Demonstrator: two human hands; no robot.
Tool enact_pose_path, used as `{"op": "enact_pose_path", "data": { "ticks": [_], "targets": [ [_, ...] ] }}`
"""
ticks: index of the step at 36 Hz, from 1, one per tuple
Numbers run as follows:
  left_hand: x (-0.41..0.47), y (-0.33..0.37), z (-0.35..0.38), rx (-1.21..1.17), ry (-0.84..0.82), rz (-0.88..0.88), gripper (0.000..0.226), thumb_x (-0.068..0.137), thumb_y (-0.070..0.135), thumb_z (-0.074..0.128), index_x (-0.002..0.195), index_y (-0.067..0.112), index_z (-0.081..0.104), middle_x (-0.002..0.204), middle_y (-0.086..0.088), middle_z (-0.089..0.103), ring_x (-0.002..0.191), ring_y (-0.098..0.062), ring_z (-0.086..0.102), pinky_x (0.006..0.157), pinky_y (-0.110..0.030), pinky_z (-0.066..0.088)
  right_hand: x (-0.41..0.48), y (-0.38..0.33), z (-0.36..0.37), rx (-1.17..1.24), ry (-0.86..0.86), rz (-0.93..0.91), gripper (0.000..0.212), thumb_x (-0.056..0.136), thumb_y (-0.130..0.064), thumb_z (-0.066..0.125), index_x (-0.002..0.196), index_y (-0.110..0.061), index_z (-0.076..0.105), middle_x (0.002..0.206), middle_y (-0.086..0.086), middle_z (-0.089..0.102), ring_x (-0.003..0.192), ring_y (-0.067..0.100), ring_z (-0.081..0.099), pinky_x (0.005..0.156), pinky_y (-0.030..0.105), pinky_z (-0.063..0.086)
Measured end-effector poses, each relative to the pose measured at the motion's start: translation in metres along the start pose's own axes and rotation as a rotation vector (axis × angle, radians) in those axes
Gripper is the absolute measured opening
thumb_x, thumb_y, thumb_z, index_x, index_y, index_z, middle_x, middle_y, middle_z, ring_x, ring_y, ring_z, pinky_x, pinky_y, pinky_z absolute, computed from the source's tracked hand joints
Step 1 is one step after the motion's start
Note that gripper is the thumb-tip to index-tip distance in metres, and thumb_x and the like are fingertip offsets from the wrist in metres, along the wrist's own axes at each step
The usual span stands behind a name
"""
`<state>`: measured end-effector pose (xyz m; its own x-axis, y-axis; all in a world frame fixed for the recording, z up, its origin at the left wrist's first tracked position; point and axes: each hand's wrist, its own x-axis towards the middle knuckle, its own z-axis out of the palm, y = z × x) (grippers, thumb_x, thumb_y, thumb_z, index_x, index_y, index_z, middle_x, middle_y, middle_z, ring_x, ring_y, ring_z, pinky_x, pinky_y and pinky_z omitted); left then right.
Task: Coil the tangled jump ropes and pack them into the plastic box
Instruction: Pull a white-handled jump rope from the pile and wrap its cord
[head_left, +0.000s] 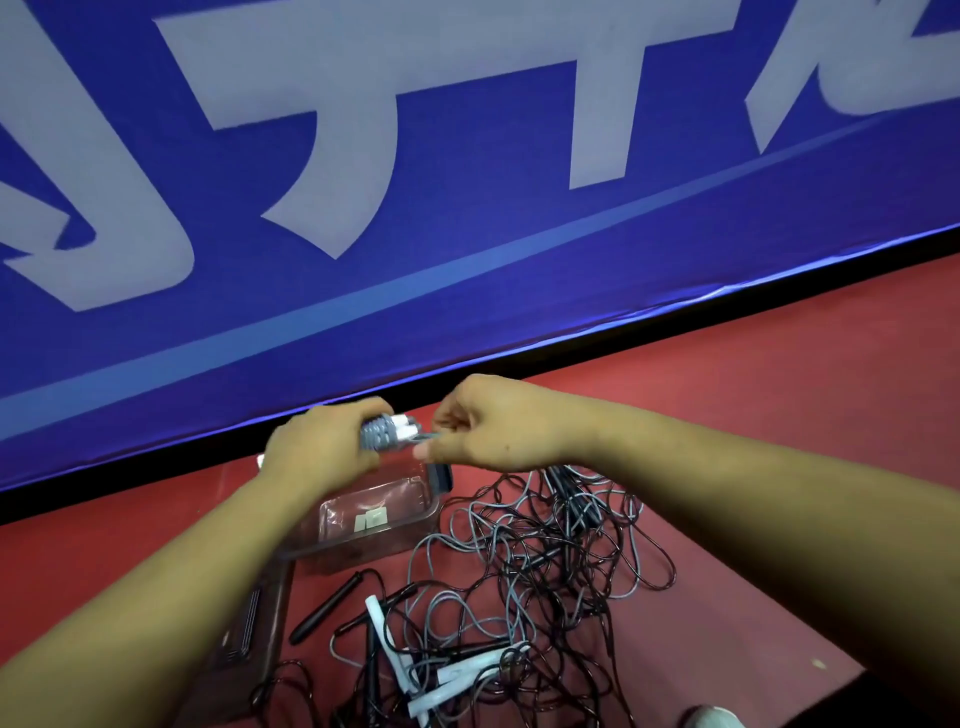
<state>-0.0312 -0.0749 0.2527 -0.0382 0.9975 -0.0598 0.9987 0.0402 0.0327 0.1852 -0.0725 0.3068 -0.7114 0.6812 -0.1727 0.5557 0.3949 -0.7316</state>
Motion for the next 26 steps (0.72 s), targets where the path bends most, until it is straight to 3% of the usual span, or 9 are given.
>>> {"op": "enact_pose_path", "data": {
  "ticks": [3,5,8,12,16,20,23,26],
  "targets": [
    [-0.007,0.016,0.001,0.086,-0.140,0.168,0.048,0.077,0.045,0.068,0.123,0.051,0.053,0.109,0.006,0.069,0.102,-0.025,0.065,0.078,-0.030,0.049,0.000,0.000,-0.003,0.026,0.104,-0.026,0.037,0.092,-0.031,0.065,0.067,-0.005,0.059,0.056,0.003,0.041,0.049,0.012,0.034,0.050,0.026,0.030],
    [-0.012,0.026,0.000,0.059,-0.243,0.285,0.045,0.076,0.044,0.071,0.119,0.044,0.058,0.095,0.010,0.067,0.096,-0.020,0.065,0.076,-0.029,0.047,0.000,0.007,-0.009,0.023,0.214,-0.006,0.031,0.093,-0.029,0.065,0.070,-0.009,0.064,0.052,-0.001,0.042,0.041,0.006,0.033,0.044,0.021,0.031],
    [-0.020,0.037,-0.001,-0.154,-0.332,0.441,0.035,0.071,0.035,0.076,0.104,0.034,0.065,0.067,0.014,0.057,0.063,-0.002,0.054,0.064,-0.027,0.044,0.001,0.023,-0.017,-0.022,0.319,0.029,0.026,0.093,-0.032,0.064,0.078,-0.011,0.069,0.054,-0.002,0.046,0.044,0.006,0.038,0.050,0.025,0.036],
    [-0.033,0.056,-0.007,-0.522,-0.430,0.525,0.037,0.064,0.058,0.084,0.088,0.038,0.064,0.073,0.008,0.062,0.067,-0.007,0.053,0.068,-0.032,0.045,0.003,0.044,-0.021,-0.048,0.385,0.085,0.030,0.094,-0.034,0.062,0.082,-0.008,0.069,0.061,0.004,0.053,0.054,0.015,0.043,0.057,0.029,0.039],
    [-0.043,0.074,-0.014,-0.772,-0.333,0.435,0.044,0.059,0.067,0.081,0.090,0.038,0.070,0.071,0.001,0.060,0.064,-0.006,0.047,0.062,-0.029,0.041,0.002,0.059,-0.026,-0.032,0.390,0.150,0.031,0.095,-0.034,0.061,0.079,-0.009,0.072,0.045,-0.005,0.041,0.041,0.006,0.035,0.048,0.025,0.031],
    [-0.049,0.078,-0.020,-1.102,-0.332,0.306,0.018,0.068,0.043,0.081,0.082,0.036,0.072,0.055,0.003,0.055,0.045,-0.010,0.043,0.044,-0.021,0.036,0.000,0.073,-0.021,0.062,0.263,0.199,0.031,0.097,-0.034,0.060,0.073,-0.016,0.069,0.053,0.005,0.039,0.048,0.016,0.033,0.048,0.024,0.029],
    [-0.047,0.074,-0.023,-1.166,-0.309,0.211,0.032,0.067,0.034,0.080,0.089,0.015,0.067,0.054,-0.006,0.056,0.041,-0.016,0.046,0.042,-0.023,0.039,-0.002,0.076,-0.012,0.182,0.158,0.269,0.027,0.099,-0.028,0.057,0.075,-0.017,0.062,0.050,0.001,0.037,0.044,0.016,0.032,0.042,0.020,0.025],
    [-0.042,0.070,-0.024,-1.215,-0.261,0.118,0.035,0.066,0.021,0.084,0.092,0.011,0.062,0.056,-0.007,0.055,0.047,-0.021,0.047,0.044,-0.025,0.042,-0.003,0.075,-0.011,0.217,0.096,0.290,0.030,0.100,-0.031,0.054,0.076,-0.016,0.060,0.041,-0.008,0.037,0.038,0.012,0.033,0.041,0.017,0.026]
  ]
}}
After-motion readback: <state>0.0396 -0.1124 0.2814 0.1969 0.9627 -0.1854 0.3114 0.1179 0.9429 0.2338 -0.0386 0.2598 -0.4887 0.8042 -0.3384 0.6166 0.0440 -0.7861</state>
